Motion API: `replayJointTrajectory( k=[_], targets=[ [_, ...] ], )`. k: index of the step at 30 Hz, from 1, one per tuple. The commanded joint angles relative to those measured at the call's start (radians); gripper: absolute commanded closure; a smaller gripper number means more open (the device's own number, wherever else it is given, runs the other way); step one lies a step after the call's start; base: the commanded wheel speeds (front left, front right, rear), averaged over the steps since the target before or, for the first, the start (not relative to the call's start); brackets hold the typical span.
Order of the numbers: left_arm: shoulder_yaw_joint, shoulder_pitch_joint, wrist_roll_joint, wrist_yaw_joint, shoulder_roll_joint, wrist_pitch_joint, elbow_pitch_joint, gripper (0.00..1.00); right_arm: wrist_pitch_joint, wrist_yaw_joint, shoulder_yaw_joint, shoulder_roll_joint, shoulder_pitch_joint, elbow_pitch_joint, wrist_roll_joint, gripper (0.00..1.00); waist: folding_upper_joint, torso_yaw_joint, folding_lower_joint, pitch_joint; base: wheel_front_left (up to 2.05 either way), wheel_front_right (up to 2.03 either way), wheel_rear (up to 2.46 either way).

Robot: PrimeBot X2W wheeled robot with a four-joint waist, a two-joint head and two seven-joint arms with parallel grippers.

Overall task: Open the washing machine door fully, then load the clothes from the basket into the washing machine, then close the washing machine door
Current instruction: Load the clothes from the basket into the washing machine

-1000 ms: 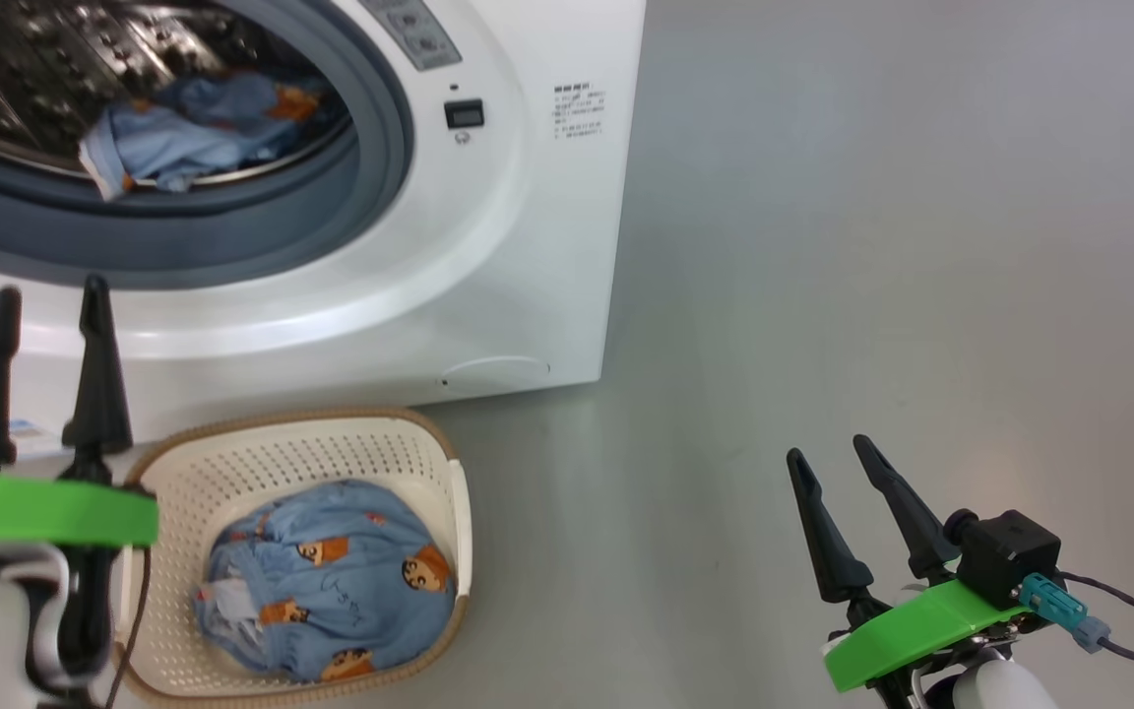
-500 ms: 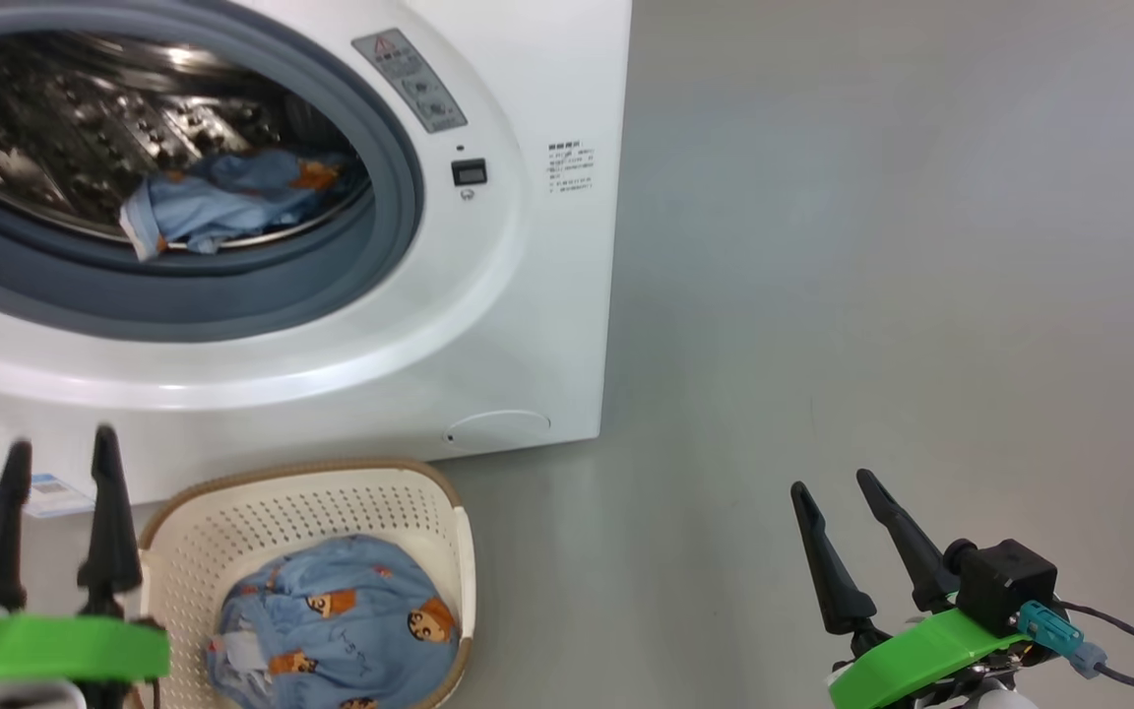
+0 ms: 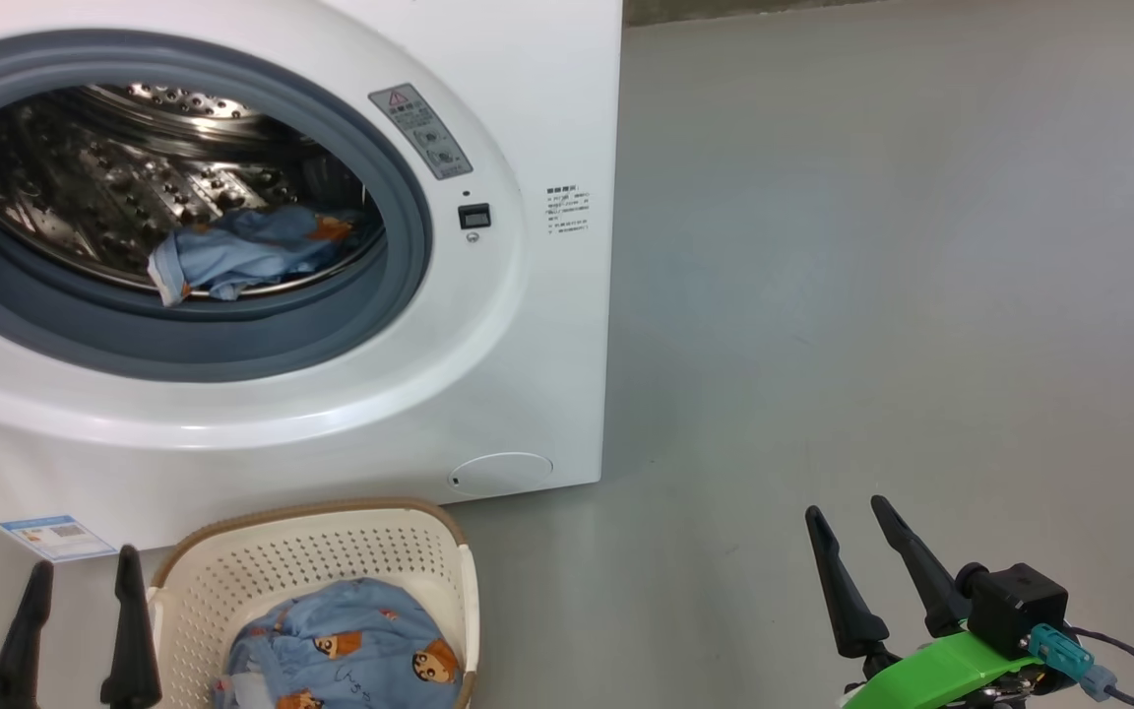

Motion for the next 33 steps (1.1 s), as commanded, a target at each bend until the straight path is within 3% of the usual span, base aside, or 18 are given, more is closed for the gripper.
replayJointTrajectory(
  k=[1, 14, 33],
  targets=[
    [0.04, -0.014, 0.013, 0.002, 0.013, -0.005, -0.03, 0.0, -0.012, 0.003, 0.025, 0.002, 0.002, -0.025, -0.01, 0.0, 0.0, -0.001, 0.0, -0.003, 0.0, 0.0, 0.0],
    [0.069, 0.08, 0.055, 0.002, -0.041, -0.005, -0.048, 0.0, -0.012, 0.003, 0.021, 0.002, 0.01, -0.02, -0.012, 0.0, 0.0, -0.009, 0.0, -0.02, 0.0, 0.0, 0.0],
    [0.045, 0.077, 0.038, 0.002, -0.057, -0.006, -0.03, 0.0, -0.012, 0.003, 0.013, 0.002, 0.011, -0.021, -0.01, 0.0, 0.0, 0.007, 0.0, -0.011, 0.0, 0.0, 0.0]
  ],
)
